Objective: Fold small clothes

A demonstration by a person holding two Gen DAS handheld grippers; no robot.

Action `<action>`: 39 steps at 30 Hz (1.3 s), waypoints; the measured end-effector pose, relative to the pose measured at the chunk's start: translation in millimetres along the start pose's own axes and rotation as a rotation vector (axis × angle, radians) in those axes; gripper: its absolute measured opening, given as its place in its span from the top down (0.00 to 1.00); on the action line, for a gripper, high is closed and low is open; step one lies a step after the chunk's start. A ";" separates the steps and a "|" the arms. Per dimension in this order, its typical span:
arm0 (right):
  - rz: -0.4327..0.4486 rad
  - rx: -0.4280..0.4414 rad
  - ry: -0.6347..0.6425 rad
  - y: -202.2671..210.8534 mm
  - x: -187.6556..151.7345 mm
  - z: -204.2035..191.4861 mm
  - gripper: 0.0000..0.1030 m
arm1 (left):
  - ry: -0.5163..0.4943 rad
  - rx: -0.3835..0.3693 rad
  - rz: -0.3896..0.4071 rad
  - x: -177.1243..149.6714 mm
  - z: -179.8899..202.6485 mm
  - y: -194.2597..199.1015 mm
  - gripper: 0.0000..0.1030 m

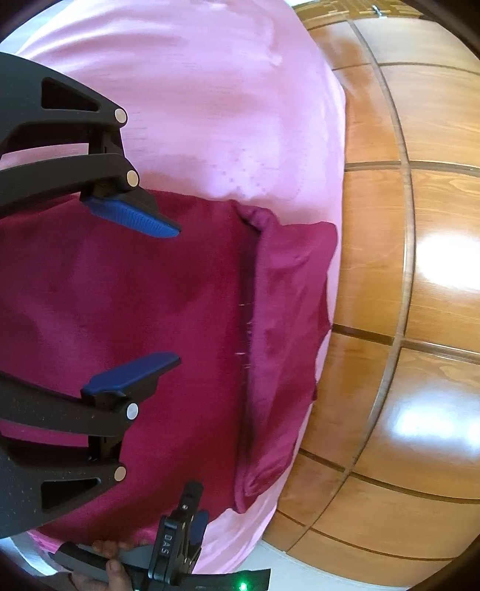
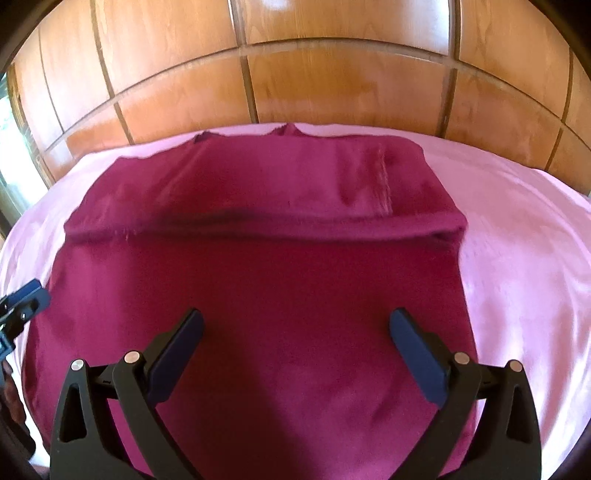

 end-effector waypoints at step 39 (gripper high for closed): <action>-0.245 0.099 -0.025 105.8 -156.1 44.1 0.81 | 0.028 -0.315 -0.307 -132.2 -30.7 77.8 1.00</action>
Point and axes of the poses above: each gripper's, at about its wrist camera, not at the fingertips, and y roughly against the way its jaws point, z to its right, x to its top, the point moved 3 cm from there along -y, roughly the way its jaws point, and after that the axes turned 2 degrees about -z, right-handed, at the moved point
